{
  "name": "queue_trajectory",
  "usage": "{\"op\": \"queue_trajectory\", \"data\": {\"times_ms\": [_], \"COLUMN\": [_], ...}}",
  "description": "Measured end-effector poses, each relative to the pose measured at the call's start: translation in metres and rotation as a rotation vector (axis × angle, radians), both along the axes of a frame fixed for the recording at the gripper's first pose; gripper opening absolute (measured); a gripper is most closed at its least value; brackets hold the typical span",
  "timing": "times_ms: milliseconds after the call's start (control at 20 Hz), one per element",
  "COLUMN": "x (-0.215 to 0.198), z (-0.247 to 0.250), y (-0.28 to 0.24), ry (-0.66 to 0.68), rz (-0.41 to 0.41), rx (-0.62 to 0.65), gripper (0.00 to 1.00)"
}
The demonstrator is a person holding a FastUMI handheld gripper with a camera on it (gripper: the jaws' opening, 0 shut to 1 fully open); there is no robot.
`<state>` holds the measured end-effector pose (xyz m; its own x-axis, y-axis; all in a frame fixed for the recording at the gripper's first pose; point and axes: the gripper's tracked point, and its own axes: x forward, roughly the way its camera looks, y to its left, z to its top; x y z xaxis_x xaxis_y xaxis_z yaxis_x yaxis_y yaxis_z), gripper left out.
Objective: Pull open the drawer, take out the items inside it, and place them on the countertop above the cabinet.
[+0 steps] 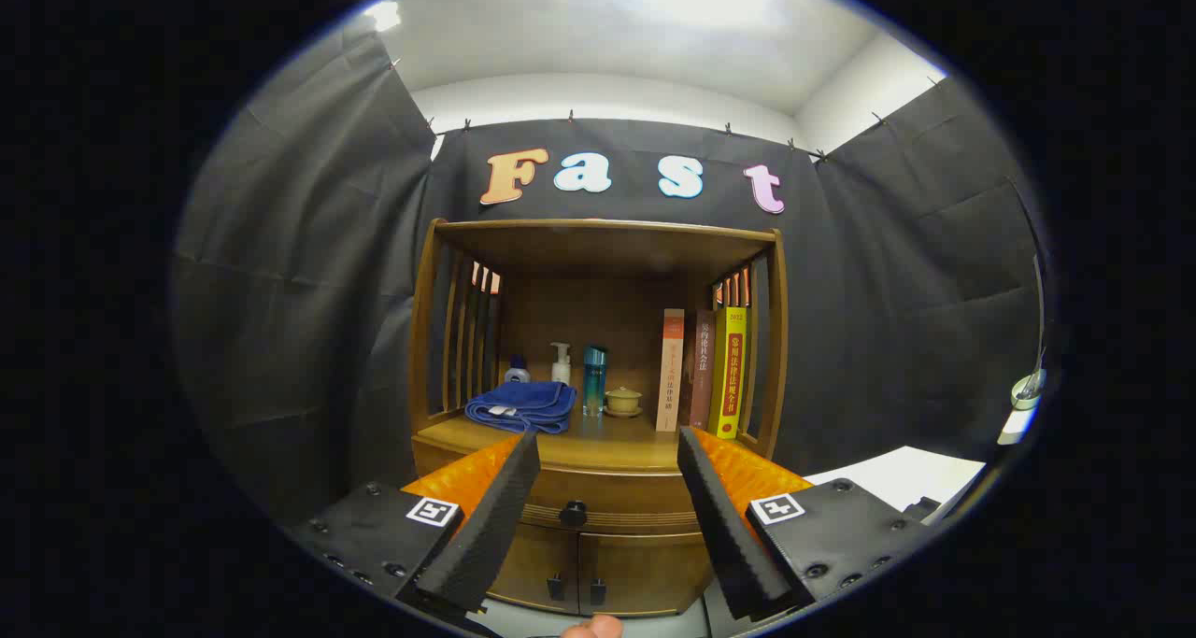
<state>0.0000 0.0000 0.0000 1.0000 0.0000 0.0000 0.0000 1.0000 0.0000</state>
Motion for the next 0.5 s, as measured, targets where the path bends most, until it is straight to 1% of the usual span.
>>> {"op": "queue_trajectory", "data": {"times_ms": [500], "x": [-0.0033], "z": [0.0085], "y": [-0.0021], "ry": [-0.024], "rz": [-0.009], "rx": [0.025], "gripper": [0.98]}}
